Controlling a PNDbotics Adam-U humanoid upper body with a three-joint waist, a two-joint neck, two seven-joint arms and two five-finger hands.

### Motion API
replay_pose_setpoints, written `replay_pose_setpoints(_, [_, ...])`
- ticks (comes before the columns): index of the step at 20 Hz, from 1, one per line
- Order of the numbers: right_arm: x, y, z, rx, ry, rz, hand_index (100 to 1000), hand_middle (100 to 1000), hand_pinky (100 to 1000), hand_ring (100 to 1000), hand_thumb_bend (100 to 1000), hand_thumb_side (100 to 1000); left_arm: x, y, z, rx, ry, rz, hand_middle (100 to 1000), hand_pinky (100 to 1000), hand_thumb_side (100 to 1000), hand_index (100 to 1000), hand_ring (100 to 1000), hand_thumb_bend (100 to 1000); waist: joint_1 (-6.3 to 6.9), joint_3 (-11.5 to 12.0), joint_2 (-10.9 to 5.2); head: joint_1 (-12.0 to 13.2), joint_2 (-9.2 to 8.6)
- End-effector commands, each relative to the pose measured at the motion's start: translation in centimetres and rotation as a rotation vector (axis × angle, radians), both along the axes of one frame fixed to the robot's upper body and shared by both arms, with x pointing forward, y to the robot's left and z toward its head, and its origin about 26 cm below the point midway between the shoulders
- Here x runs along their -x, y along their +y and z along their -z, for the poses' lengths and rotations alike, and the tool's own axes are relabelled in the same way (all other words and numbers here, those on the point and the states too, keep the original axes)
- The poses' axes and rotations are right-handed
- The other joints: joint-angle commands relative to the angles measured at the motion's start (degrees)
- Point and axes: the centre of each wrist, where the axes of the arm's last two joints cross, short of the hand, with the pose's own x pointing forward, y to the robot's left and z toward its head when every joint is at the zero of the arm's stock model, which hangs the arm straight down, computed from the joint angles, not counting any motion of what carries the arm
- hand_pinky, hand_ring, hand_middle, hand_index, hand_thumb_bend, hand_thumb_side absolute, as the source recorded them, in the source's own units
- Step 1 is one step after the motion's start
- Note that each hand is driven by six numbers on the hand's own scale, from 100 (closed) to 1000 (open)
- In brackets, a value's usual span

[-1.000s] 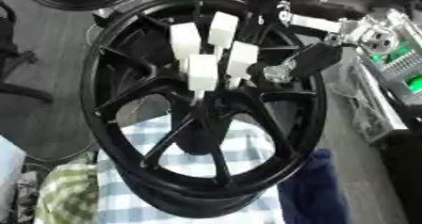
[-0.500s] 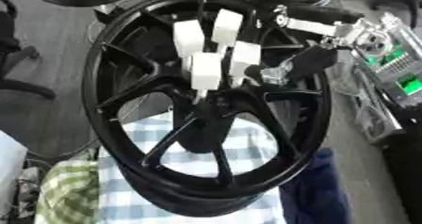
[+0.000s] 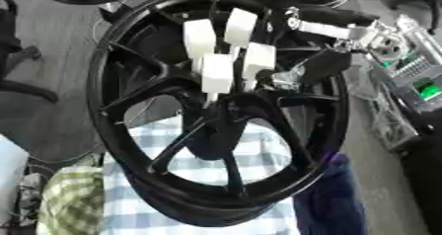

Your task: Pull the pin out of the wheel hub.

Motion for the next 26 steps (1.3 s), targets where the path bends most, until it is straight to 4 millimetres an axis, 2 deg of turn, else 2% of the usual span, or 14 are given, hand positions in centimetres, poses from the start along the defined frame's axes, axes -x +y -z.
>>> replay_pose_setpoints(1, [0.05,-0.31,-0.63,0.011,-0.023,0.011,789,621,838,706,333,551,0.07,0.55,-1.28,-0.030,-0.028,-0.004,648,775,834,719,795,100,0.26,0.1,-0.60,-0.3,-0.08])
replay_pose_setpoints(13, [0.07,-0.12,-0.63,-0.039,-0.001,0.035,706,510,818,663,256,429,0.06,0.55,-1.23,-0.026,-0.028,-0.004,647,777,833,718,795,100,0.37,0.5,-0.58,-0.7,-0.08])
replay_pose_setpoints(16, [0.04,-0.08,-0.51,-0.053,0.007,0.044,688,491,812,649,221,421,0.09,0.62,-1.19,-0.025,-0.027,-0.007,646,777,833,718,794,100,0.31,0.7,-0.57,-0.8,-0.08])
replay_pose_setpoints(17, [0.07,-0.04,-0.53,-0.060,0.010,0.045,680,484,810,642,212,476,0.10,0.63,-1.18,-0.024,-0.027,-0.008,646,777,833,718,794,100,0.29,0.7,-0.57,-0.8,-0.08])
replay_pose_setpoints(18, [0.11,0.00,-0.59,-0.069,0.012,0.045,669,473,807,631,185,401,0.11,0.63,-1.17,-0.024,-0.026,-0.008,646,777,833,718,795,100,0.27,0.7,-0.57,-0.8,-0.08])
replay_pose_setpoints(22, [0.32,0.09,-0.75,-0.098,0.025,0.053,617,421,793,584,172,301,0.12,0.62,-1.18,-0.024,-0.027,-0.009,646,778,833,718,795,100,0.20,0.8,-0.58,-0.8,-0.08])
replay_pose_setpoints(25, [0.42,0.08,-0.78,-0.117,0.038,0.057,585,390,790,553,100,245,0.14,0.64,-1.20,-0.023,-0.029,-0.010,646,778,833,718,795,100,0.22,0.7,-0.59,-0.9,-0.08])
replay_pose_setpoints(26, [0.49,0.08,-0.88,-0.127,0.042,0.057,579,384,789,547,100,252,0.14,0.64,-1.20,-0.022,-0.028,-0.011,646,778,833,718,795,100,0.24,0.7,-0.59,-0.9,-0.08])
